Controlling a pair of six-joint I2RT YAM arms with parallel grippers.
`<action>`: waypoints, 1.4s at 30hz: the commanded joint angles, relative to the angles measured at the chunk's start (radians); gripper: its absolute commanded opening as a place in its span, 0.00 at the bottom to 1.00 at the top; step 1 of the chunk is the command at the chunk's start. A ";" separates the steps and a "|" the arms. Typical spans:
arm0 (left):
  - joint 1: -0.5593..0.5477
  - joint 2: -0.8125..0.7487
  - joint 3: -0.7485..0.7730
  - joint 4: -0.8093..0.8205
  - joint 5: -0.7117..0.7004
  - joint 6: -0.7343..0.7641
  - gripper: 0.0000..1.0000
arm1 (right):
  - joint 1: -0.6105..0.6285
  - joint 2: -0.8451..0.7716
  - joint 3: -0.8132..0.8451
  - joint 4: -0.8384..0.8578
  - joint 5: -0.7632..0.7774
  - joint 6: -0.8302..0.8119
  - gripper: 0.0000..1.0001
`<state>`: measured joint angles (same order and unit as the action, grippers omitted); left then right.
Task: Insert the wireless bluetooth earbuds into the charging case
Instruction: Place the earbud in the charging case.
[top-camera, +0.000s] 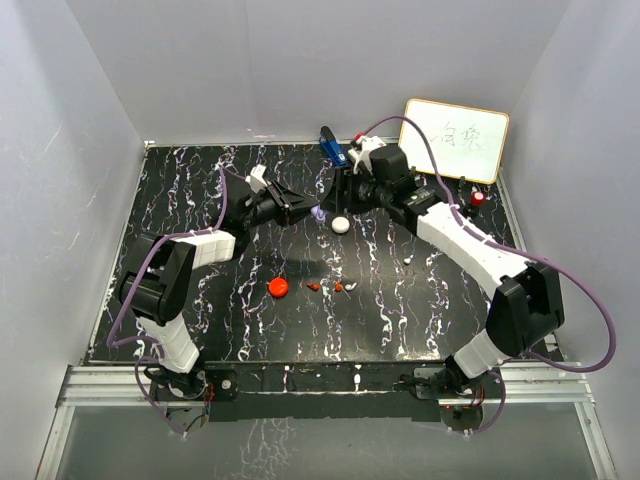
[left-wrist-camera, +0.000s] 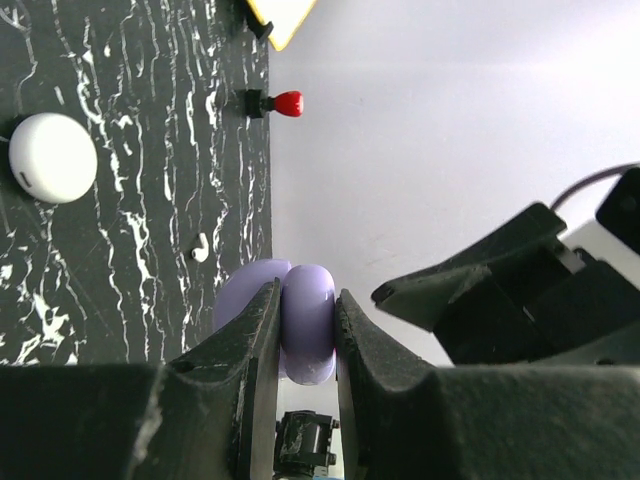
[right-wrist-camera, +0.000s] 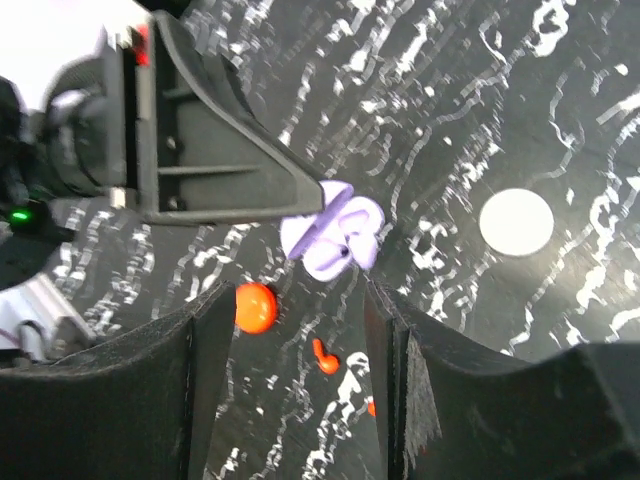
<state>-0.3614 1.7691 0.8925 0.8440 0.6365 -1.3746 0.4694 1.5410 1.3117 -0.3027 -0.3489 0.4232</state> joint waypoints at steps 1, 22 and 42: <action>0.005 -0.079 -0.016 -0.017 -0.005 0.005 0.00 | 0.059 -0.037 0.027 -0.129 0.280 -0.128 0.52; 0.004 -0.059 0.001 -0.005 0.014 -0.009 0.00 | 0.127 0.031 0.024 -0.190 0.420 -0.155 0.54; 0.004 -0.039 0.004 0.019 0.030 -0.030 0.00 | 0.154 0.151 0.091 -0.176 0.433 -0.150 0.53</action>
<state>-0.3614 1.7687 0.8787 0.8307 0.6392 -1.3911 0.6216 1.6783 1.3445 -0.5198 0.0559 0.2817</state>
